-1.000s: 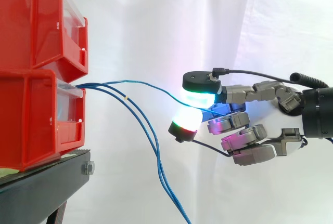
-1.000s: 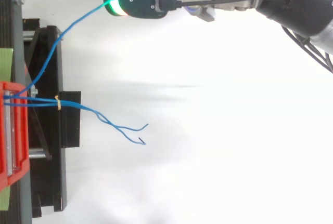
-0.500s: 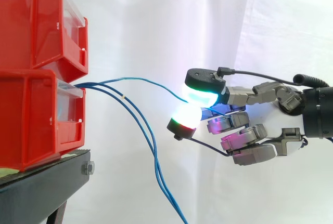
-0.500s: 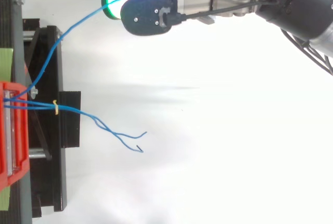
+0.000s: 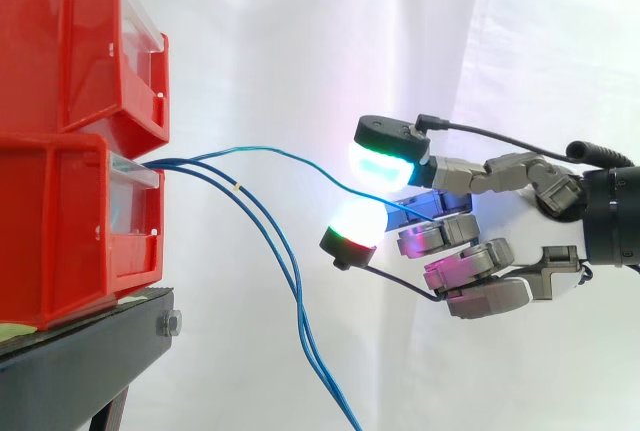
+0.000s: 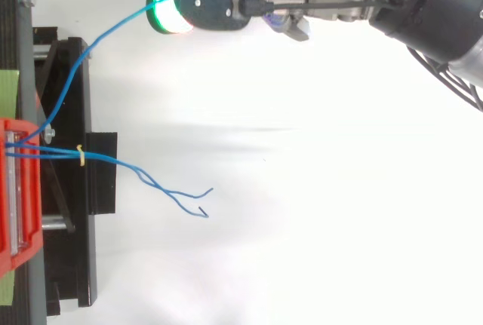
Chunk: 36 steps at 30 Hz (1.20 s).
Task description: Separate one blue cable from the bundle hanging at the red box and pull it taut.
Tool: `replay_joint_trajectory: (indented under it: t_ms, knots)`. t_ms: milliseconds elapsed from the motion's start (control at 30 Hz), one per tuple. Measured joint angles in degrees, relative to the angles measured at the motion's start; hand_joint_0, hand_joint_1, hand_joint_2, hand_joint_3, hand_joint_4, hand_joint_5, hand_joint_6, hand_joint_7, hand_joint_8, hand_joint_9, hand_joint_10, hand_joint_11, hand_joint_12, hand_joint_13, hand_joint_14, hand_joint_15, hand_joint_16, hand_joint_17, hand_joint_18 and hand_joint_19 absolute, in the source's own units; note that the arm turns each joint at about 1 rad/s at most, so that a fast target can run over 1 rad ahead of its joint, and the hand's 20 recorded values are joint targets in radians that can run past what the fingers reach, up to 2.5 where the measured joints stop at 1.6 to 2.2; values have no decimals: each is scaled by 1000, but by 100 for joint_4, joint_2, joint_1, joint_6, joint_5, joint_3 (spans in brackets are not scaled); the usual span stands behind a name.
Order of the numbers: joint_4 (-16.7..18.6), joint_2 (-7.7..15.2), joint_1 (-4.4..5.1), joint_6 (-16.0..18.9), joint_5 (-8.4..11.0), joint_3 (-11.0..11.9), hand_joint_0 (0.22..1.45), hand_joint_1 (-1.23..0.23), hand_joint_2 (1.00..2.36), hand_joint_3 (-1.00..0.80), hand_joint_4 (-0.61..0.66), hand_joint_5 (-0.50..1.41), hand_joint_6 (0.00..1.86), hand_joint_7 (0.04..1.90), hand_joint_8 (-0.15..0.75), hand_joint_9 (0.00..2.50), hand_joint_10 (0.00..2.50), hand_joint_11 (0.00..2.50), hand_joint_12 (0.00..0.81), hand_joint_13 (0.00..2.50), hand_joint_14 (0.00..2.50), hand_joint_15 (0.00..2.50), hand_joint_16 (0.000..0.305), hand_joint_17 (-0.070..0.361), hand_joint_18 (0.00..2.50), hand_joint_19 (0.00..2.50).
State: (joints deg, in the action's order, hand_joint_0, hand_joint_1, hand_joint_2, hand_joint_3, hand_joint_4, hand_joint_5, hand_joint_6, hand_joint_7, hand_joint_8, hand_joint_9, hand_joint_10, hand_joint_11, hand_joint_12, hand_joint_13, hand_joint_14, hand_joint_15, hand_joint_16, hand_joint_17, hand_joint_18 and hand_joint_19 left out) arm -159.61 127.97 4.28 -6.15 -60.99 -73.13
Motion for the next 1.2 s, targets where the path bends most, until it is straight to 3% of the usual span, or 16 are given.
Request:
replay_joint_trajectory:
  t_ms: [300, 500, 900, 1200]
  knots:
    - [0, 3, 2, 0, 0, 0, 583, -697, 1019, -200, 37, -193, 861, 1131, 170, 678, 2500, 2500, 459, 1220, 2500, 1905, 41, 92, 1652, 1403]
    - [0, 2, 2, 0, 0, 0, 597, -737, 1018, -207, -2, -194, 858, 1132, 162, 637, 2500, 2477, 458, 1194, 2500, 1930, 41, 93, 1636, 1441]
    - [-2, 0, 7, 50, 16, 0, 622, -815, 1020, -168, -231, -183, 845, 1181, 147, 506, 2500, 2423, 437, 1099, 2500, 1909, 41, 92, 1558, 1455]
    - [-55, 0, 51, 520, 8, -2, 620, -788, 1024, -101, -208, -177, 860, 1198, 167, 432, 2500, 2416, 416, 1012, 2500, 1913, 39, 88, 1504, 1530]
